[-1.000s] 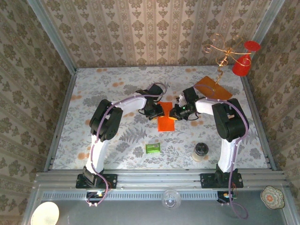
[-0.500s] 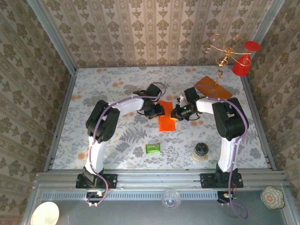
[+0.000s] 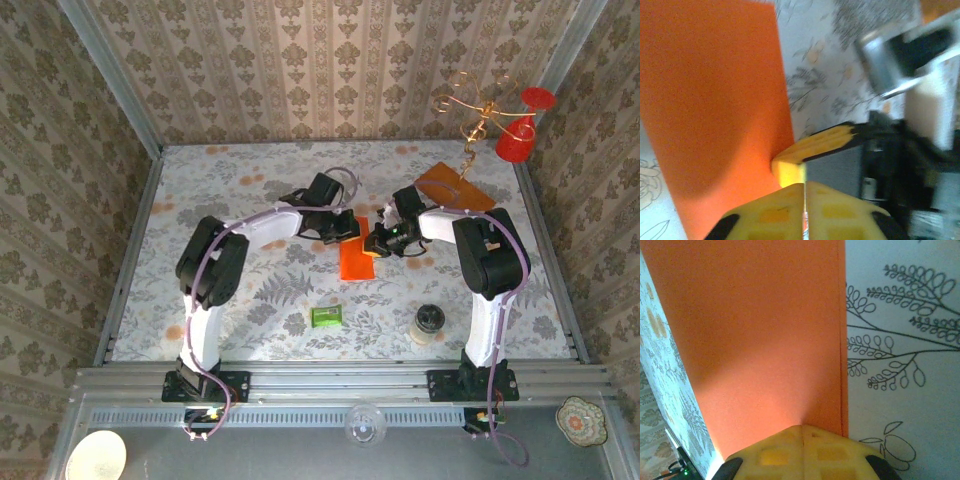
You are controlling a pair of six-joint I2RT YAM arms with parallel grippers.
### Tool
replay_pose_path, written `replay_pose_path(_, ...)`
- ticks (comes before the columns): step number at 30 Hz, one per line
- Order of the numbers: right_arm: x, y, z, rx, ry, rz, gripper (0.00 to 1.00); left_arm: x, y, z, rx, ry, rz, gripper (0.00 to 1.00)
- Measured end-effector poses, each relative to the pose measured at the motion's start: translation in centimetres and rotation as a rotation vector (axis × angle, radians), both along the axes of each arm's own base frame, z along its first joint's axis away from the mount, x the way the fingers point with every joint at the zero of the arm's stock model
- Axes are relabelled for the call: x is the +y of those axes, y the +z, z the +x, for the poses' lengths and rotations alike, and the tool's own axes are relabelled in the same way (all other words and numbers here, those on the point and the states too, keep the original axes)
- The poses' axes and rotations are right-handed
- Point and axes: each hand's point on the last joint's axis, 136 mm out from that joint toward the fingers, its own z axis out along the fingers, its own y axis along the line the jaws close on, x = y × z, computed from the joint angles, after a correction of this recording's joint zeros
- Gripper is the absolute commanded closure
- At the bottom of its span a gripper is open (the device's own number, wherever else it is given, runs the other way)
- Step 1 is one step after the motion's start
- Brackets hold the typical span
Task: Fold a paper plane with a square sheet of paper (pick it up from the middle)
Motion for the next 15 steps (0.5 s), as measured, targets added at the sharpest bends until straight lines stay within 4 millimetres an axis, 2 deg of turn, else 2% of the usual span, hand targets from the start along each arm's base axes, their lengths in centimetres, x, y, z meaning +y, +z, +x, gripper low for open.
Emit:
replay_pose_path(4, 0.0, 0.0, 0.0, 0.001, 0.006, -0.002, 0.93, 0.0, -3.1, -0.8, 0.067, -0.016, 0.034, 0.97)
replay_pose_path(7, 0.0, 0.0, 0.0, -0.001, 0.009, -0.004, 0.93, 0.0, -4.4, -1.1, 0.094, -0.021, 0.045, 0.98)
replay_pose_path(15, 0.0, -0.1, 0.0, 0.008, 0.013, -0.009, 0.94, 0.4, -4.7, -0.7, 0.108, -0.015, 0.038, 0.99)
